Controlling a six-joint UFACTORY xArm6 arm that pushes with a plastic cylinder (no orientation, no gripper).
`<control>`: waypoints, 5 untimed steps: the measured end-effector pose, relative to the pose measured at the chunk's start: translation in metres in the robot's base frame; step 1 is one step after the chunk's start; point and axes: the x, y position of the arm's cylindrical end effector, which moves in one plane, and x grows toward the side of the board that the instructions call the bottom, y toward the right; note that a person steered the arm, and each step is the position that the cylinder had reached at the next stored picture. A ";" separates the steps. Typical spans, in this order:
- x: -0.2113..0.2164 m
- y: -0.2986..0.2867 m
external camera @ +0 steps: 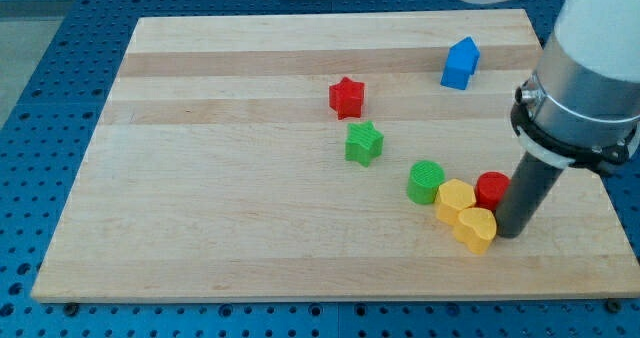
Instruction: Move the red circle to the right of the green star
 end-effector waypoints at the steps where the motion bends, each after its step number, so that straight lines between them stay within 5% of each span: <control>1: -0.012 0.000; 5: -0.070 -0.023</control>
